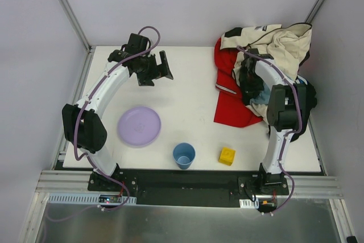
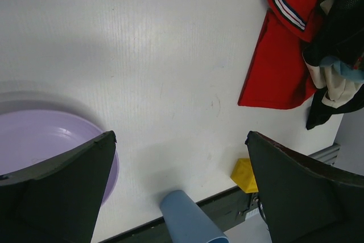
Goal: Pick out a specific cloth from the pile
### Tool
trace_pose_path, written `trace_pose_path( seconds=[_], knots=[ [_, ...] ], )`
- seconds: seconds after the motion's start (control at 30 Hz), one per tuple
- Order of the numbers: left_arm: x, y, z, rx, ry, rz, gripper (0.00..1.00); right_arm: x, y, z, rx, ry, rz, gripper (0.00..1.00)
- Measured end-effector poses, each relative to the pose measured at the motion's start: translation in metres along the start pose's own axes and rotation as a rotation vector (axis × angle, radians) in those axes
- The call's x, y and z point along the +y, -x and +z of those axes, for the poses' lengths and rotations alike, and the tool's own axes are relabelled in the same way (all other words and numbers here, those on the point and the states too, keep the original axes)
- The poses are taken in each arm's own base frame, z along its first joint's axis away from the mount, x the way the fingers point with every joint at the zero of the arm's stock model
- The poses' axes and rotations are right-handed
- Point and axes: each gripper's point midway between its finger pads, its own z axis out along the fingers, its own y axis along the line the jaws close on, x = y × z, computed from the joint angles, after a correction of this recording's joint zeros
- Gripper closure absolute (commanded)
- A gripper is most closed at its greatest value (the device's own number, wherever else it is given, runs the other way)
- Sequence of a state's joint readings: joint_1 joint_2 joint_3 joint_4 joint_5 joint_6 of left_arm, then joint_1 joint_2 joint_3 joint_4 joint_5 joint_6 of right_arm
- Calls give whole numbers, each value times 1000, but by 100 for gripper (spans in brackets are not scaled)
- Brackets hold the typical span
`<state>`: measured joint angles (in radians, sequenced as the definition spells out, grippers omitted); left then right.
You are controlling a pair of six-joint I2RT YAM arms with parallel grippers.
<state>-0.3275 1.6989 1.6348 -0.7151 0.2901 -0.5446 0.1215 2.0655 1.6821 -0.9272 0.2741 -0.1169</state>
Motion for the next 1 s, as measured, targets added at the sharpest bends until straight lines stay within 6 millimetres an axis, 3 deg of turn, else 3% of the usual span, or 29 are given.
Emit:
trace_pose_path(
  seconds=[0.23,0.43,0.57,0.8,1.0],
  knots=[
    [-2,0,0,3,-9,-6,1,9,2,-23,-32,36,-23,100],
    [-8,7,-5,-18,-18,-10,1,31,24,-67,-130,57,-90,100],
    [-12,13,-9,-42,-24,-4,1,29,38,-98,-202,63,-87,100],
    [-20,20,-12,-62,-55,7,1,-13,79,-154,-371,34,33,100],
    [-26,17,-13,-44,-89,8,1,-83,89,-158,-397,-48,196,100]
  ],
)
